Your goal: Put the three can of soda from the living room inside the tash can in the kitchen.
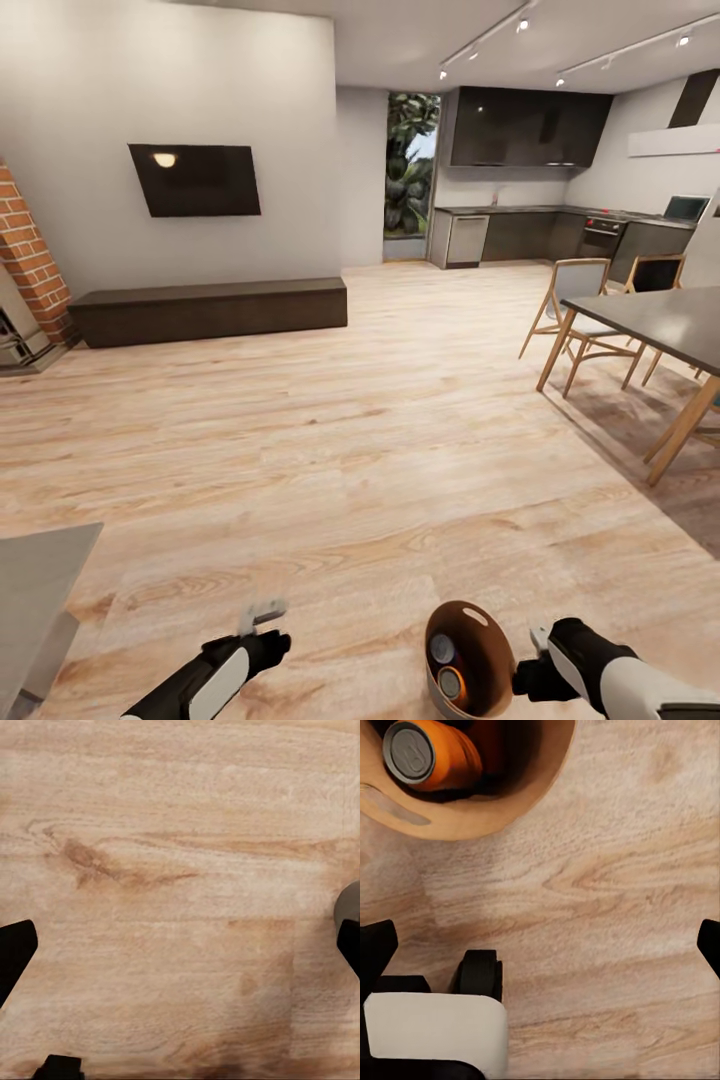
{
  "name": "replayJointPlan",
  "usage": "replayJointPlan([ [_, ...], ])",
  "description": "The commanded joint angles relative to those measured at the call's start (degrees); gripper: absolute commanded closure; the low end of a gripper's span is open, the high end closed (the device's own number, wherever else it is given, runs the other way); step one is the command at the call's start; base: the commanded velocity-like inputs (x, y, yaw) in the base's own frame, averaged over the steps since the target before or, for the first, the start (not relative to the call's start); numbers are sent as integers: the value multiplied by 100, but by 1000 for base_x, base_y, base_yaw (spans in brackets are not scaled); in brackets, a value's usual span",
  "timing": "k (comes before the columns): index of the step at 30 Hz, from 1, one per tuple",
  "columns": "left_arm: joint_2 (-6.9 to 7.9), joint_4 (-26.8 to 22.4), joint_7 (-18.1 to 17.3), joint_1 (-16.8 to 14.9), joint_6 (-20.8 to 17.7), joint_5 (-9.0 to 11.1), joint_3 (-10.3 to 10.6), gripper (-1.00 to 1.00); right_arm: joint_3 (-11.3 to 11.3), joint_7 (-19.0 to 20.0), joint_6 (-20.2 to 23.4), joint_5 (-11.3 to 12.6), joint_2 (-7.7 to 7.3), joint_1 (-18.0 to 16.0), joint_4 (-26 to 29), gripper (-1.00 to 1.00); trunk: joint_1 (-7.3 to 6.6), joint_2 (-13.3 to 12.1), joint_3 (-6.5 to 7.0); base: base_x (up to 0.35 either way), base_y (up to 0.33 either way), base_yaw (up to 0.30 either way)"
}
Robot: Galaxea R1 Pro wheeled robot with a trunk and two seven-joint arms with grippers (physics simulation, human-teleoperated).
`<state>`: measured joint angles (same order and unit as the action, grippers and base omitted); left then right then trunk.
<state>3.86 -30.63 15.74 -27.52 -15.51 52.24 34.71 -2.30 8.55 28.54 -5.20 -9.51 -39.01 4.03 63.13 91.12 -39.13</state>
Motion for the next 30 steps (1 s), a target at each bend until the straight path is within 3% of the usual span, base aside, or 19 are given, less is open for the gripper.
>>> replayJointPlan([
  [1,0,57,-2,24,38,-3,1,-100,-1,0,-32,1,-1,33,1,-100,-23,-42,19,0,0,0],
  [4,1,509,-129,96,323,-9,6,-100,-3,-2,-415,1,-5,216,-5,-100,-89,-162,73,0,0,0],
  [6,-2,995,-467,118,596,-11,8,-100,-4,-2,-625,1,-6,326,-9,-100,-133,-242,109,0,0,0],
  [11,4,1481,-906,143,907,-7,9,-100,-7,-7,-751,1,-7,397,-36,-100,-242,-443,199,0,0,0],
  [26,52,1621,-1051,531,1284,-8,115,-100,-7,-11,-992,1,-15,750,-37,-100,-572,-1044,468,0,0,0],
  [30,53,1622,-1054,672,1433,-5,143,-100,-7,-11,-1312,1,-24,949,-67,-100,-660,-1205,540,0,0,0],
])
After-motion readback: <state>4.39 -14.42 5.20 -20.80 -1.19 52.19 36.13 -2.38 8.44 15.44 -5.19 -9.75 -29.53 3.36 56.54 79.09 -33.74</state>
